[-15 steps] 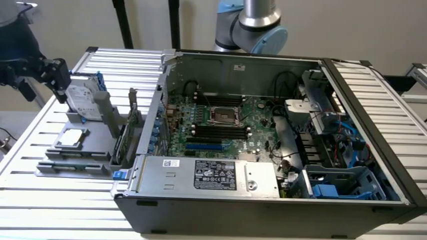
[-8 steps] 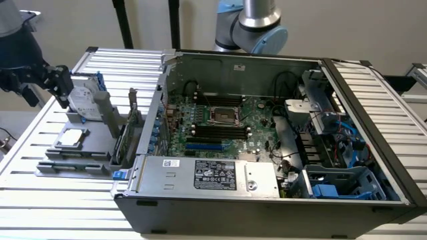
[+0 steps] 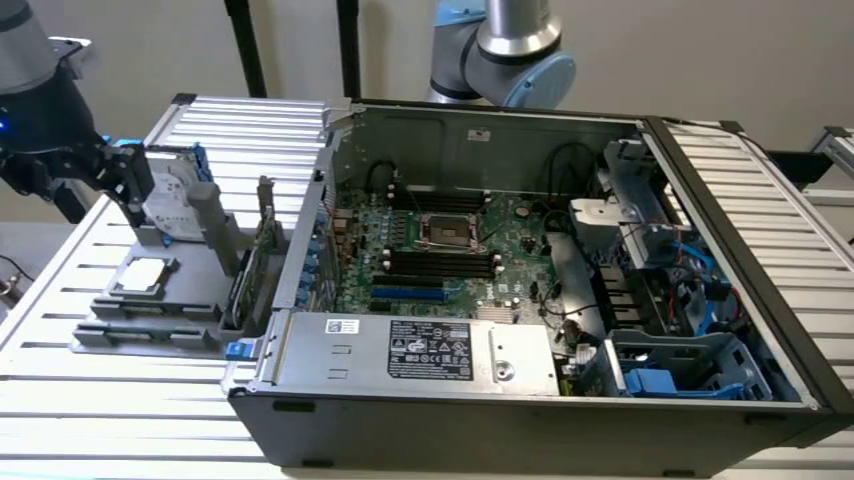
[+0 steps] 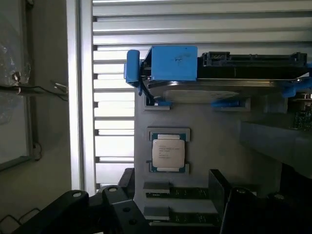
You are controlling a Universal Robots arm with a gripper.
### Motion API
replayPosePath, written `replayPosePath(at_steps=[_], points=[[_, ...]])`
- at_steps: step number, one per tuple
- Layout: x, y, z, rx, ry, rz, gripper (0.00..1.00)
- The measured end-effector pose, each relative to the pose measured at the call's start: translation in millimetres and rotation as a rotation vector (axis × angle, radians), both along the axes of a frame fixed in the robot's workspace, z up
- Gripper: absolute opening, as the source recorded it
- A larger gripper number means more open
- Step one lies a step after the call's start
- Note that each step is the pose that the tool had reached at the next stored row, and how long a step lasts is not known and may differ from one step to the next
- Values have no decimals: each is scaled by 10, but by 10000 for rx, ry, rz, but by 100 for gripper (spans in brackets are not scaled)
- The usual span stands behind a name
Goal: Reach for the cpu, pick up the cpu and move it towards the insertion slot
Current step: 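Pick up the cpu and move it towards the insertion slot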
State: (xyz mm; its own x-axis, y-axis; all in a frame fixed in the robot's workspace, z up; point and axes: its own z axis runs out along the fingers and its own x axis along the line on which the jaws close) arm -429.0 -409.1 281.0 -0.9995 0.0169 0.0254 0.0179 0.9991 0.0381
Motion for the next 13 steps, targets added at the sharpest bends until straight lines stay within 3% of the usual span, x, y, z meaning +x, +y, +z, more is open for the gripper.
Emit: replayPosePath(at_steps=[13], points=[[10,0,-236,0,-10,1,71]])
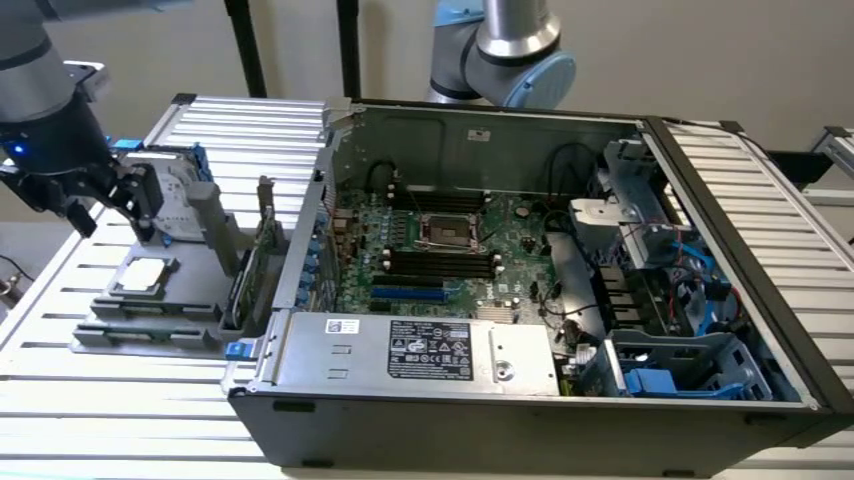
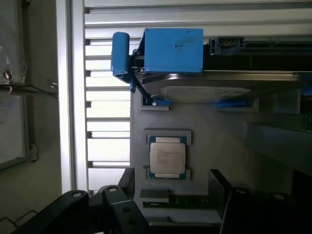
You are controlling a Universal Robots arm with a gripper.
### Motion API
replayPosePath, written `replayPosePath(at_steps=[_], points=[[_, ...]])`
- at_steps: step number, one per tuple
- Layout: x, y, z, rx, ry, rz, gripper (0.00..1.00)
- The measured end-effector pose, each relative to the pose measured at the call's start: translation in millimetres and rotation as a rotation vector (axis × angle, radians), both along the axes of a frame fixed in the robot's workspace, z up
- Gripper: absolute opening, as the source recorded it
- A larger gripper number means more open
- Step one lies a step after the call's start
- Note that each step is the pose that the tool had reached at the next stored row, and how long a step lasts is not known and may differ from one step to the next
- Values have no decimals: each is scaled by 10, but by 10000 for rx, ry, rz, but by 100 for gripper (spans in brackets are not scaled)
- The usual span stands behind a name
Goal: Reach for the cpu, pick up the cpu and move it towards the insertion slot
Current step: 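Pick up the cpu and move it towards the insertion slot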
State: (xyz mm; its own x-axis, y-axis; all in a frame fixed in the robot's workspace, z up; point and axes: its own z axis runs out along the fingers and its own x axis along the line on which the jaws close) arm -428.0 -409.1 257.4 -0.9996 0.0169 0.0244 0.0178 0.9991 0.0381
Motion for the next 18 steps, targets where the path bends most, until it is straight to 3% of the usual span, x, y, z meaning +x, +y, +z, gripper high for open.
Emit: replayPosePath(at_steps=[18], points=[[0,0,-327,0,-40,0,71]])
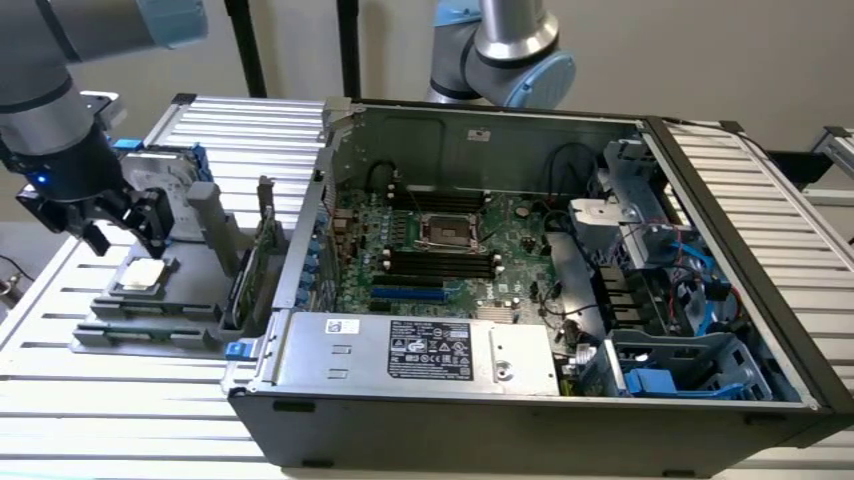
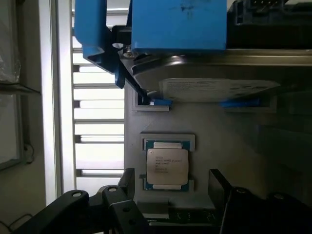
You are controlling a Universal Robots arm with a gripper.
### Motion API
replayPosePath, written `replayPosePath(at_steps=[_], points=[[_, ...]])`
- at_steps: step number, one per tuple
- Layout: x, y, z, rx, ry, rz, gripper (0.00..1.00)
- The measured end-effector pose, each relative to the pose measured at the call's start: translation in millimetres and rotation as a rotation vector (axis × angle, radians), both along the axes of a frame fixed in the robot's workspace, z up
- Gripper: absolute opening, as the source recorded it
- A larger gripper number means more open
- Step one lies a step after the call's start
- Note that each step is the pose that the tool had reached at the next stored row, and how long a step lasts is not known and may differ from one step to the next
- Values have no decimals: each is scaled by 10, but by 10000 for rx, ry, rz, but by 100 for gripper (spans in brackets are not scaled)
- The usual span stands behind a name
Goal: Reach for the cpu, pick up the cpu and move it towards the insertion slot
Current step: 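Pick up the cpu and move it towards the insertion slot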
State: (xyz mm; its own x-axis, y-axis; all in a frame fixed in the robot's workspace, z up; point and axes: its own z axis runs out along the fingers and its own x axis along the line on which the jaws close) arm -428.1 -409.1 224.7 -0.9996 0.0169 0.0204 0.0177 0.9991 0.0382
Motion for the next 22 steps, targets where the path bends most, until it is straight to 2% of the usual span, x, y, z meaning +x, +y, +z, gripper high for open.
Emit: replayPosePath(at_steps=[10,13,19,22], points=[[0,-1,-182,-3,-68,0,71],[-4,-1,-234,-34,-92,-1,71],[-18,-1,-324,-129,-93,1,71],[-23,-1,-337,-134,-92,0,71]])
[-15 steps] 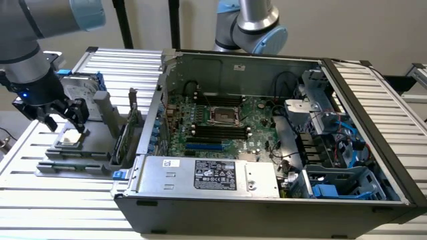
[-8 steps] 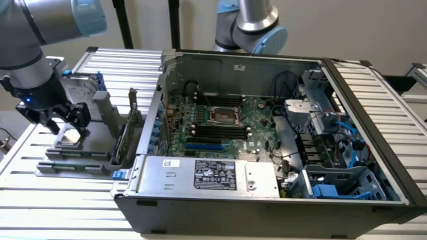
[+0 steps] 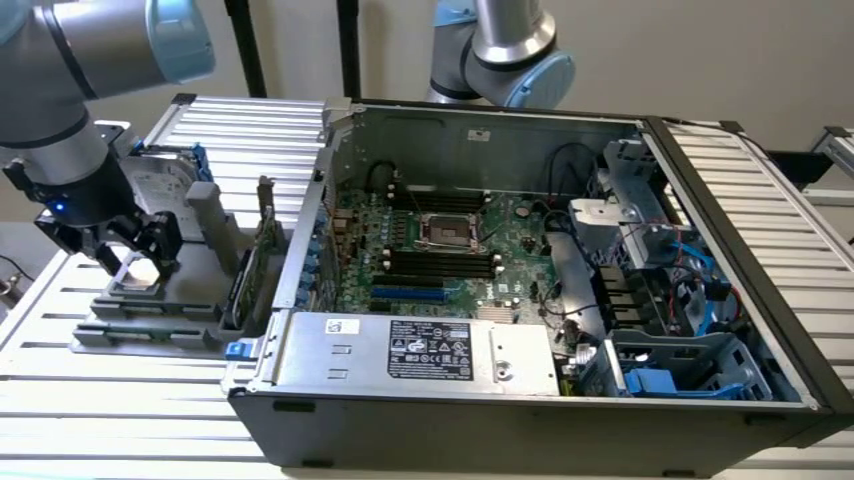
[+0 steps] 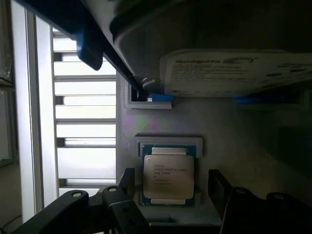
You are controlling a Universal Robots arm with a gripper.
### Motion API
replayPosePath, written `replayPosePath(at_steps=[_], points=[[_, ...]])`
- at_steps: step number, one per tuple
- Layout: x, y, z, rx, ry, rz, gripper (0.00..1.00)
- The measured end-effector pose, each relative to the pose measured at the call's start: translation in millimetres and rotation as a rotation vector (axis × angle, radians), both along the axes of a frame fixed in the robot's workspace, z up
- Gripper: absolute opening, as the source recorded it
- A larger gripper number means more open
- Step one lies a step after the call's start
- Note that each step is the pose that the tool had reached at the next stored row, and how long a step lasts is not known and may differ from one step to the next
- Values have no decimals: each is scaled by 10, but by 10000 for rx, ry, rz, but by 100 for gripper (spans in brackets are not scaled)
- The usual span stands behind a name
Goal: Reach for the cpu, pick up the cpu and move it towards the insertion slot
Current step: 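Pick up the cpu and move it towards the insertion slot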
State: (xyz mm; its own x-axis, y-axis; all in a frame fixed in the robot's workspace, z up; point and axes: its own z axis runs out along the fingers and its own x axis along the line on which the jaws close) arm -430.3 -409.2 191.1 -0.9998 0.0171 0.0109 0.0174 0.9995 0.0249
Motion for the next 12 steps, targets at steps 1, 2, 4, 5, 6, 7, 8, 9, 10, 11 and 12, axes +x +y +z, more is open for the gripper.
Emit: replayPosePath(at_steps=[1,2,4,5,6,7,8,9,10,11,12], points=[[-3,0,-4,1,-1,0,71],[-6,0,-6,1,-2,0,71],[-12,1,-7,0,0,0,71],[-16,2,-8,0,0,-1,71],[-18,3,-10,1,-1,-1,71],[-19,4,-11,0,0,0,71],[-20,6,-12,-1,1,0,71],[-20,9,-15,0,0,0,71],[-21,13,-17,0,-1,-1,71],[-22,16,-20,0,0,0,71],[-22,21,-24,0,0,0,71]])
